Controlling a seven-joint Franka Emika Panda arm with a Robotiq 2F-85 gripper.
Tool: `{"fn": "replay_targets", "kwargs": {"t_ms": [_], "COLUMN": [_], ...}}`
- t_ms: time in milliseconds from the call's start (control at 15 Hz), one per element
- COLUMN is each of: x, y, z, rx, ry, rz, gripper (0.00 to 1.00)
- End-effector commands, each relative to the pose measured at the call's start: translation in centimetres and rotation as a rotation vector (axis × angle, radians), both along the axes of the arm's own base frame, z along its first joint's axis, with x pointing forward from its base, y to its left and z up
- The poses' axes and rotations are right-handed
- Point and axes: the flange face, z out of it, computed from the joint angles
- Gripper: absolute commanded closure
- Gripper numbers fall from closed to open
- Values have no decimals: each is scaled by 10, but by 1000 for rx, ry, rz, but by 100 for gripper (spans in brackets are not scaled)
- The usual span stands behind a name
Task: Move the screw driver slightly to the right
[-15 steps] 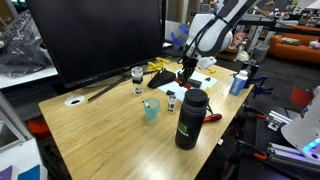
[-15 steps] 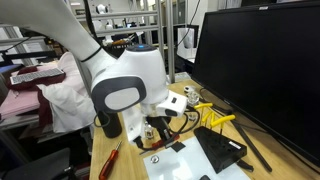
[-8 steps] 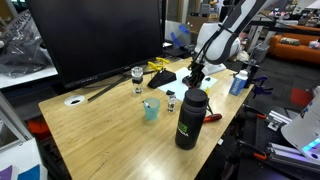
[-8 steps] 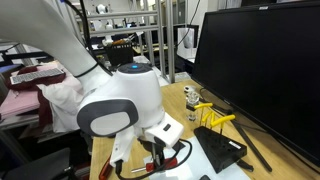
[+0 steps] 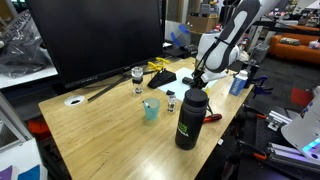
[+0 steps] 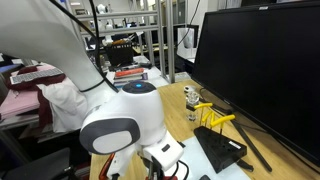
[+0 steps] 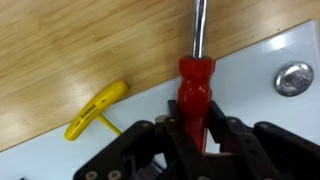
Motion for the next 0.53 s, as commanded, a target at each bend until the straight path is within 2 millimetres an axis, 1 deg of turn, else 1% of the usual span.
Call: {"fn": "replay_targets", "kwargs": {"t_ms": [0,67,133,267,467], "x": [5,6,6,8,12], "y": [4,5,5,7,13], "z": [-4,-3,-2,1,9], "rx": [3,4,5,-4,-16], "ry": [-5,-9,-18,-38,-80], "rz": [-30,-34,-39,-48,-49], "gripper": [69,43,42,30,8]}}
